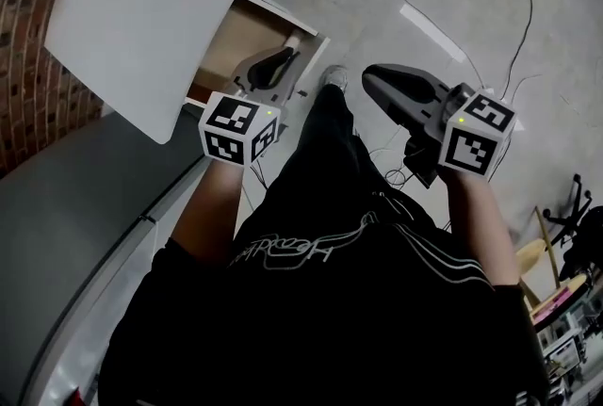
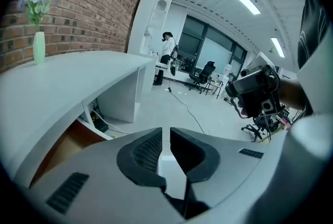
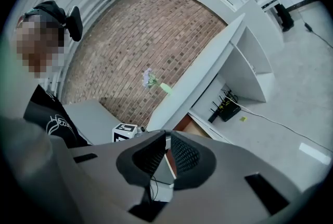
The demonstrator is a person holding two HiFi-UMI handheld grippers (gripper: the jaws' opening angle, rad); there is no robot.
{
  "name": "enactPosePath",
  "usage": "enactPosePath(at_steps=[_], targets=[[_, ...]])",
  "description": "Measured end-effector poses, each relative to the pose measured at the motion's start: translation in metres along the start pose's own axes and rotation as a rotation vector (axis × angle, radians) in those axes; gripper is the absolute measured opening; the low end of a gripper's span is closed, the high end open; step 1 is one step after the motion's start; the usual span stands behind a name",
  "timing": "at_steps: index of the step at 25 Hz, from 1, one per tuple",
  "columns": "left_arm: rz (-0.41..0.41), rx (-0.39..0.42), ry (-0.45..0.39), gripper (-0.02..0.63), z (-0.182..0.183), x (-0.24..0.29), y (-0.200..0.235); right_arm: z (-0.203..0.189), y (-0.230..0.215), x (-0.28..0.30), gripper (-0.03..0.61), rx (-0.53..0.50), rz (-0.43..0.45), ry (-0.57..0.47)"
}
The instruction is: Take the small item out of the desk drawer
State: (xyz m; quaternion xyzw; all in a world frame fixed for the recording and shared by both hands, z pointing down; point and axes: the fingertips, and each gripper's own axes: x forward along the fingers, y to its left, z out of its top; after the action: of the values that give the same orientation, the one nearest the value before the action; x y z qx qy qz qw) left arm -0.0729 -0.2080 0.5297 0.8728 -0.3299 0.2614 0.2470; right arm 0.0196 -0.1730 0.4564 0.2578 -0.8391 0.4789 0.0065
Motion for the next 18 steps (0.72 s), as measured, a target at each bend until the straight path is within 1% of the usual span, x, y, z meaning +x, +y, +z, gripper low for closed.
enactPosePath(at_steps=[4, 7, 10, 14, 18], targets=[[-0.010, -0.017, 0.098, 0.070, -0.034, 0.030, 0.030, -0.007, -0.036, 0.011, 0.057, 0.067, -0.023, -0.002], [-0.025, -0.033, 0.158, 0.092, -0.057, 0.052, 0.047, -0.007, -0.060, 0.015, 0.057, 0.091, -0.038, -0.007], [-0.017, -0.039, 0.209, 0.111, -0.075, 0.069, 0.062, -0.011, -0.072, 0.021, 0.057, 0.061, -0.049, 0.009], [0.016, -0.015, 0.284, 0.149, -0.104, 0.092, 0.083, -0.024, -0.083, 0.038, 0.057, 0.027, -0.040, 0.046], [0.037, -0.046, 0.335, 0.167, -0.132, 0.112, 0.105, -0.034, -0.093, 0.057, 0.057, 0.011, -0.027, 0.078]])
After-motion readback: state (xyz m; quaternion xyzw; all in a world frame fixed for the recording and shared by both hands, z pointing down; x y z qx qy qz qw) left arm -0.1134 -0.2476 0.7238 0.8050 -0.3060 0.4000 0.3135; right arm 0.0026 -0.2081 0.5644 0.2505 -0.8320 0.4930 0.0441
